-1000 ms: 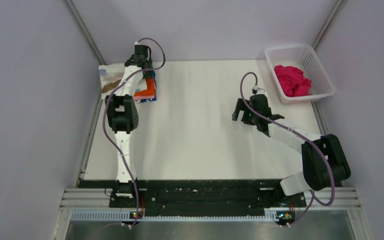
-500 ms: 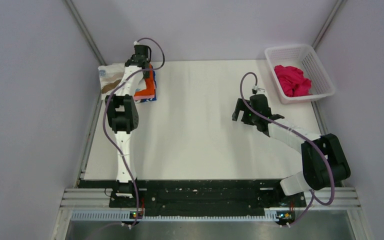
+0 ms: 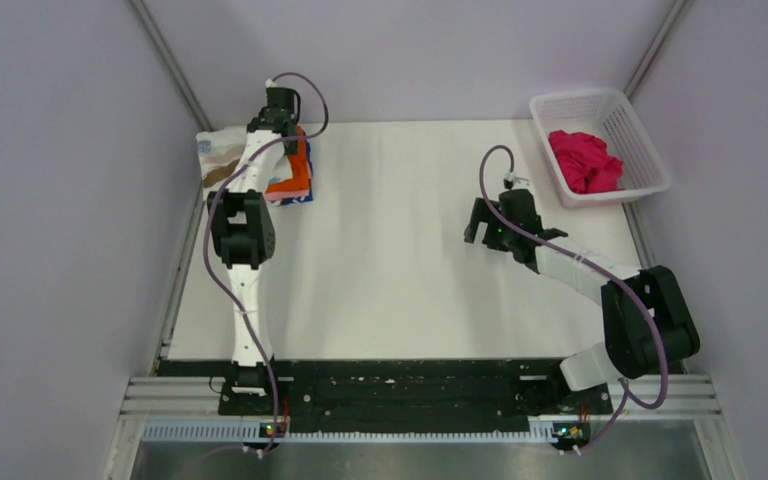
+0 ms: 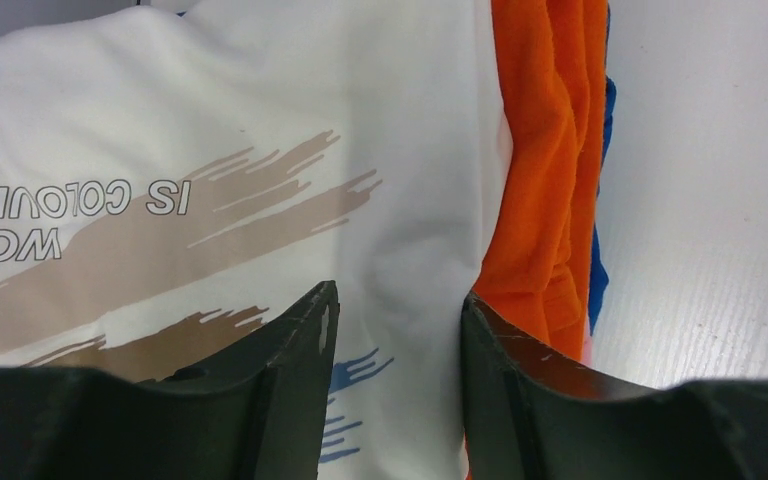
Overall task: Fold and stack the t-shirts
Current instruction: Smooth out wrinkles on the folded tshirt
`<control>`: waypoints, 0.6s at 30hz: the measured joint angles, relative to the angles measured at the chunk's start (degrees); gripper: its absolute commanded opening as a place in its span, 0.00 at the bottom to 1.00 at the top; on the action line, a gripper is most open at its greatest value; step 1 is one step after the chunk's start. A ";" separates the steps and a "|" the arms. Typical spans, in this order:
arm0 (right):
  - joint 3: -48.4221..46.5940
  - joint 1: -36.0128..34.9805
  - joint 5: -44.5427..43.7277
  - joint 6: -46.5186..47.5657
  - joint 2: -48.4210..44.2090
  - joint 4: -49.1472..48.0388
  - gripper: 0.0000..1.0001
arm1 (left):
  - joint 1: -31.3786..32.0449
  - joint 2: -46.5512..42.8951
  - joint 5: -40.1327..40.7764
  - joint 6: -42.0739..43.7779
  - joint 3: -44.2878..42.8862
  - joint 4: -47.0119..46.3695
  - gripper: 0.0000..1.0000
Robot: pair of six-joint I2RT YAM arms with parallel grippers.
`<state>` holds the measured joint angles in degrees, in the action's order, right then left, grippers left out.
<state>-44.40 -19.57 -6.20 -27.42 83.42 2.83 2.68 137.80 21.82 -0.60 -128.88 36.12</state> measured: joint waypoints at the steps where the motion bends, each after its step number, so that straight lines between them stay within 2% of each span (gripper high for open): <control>1: 0.00 0.00 0.00 0.00 0.00 0.04 0.99 | 0.00 -0.55 -0.22 -0.15 0.48 -0.07 0.51; 9: 0.00 0.00 0.00 0.02 0.00 0.20 0.99 | -0.61 -4.17 -1.73 -0.94 3.85 -0.09 0.51; 15: 0.00 0.00 0.00 0.02 0.02 0.20 0.99 | -1.29 -4.22 -4.79 -1.25 3.87 0.00 0.57; 18: 0.00 0.00 0.00 0.04 0.02 0.22 0.99 | -1.40 -4.17 -6.62 -1.22 3.87 0.15 0.54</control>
<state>-44.40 -19.57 -6.20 -27.38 83.44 3.05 1.28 133.62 15.20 -1.83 -125.01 36.27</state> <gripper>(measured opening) 0.986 0.564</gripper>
